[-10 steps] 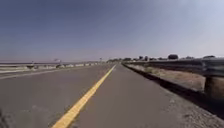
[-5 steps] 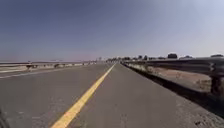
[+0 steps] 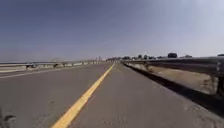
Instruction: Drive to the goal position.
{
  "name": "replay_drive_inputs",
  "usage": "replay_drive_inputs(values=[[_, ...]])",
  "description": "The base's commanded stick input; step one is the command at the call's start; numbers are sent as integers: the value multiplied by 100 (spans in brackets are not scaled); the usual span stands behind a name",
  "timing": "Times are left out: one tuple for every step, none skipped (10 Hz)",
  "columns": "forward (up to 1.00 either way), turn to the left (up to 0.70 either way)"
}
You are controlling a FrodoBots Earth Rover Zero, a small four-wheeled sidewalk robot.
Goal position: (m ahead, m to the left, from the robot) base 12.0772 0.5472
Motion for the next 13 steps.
replay_drive_inputs(values=[[30,0],[30,0],[30,0],[30,0],[30,0],[30,0],[30,0],[30,0],[30,0],[30,0],[30,0],[30,0],[30,0]])
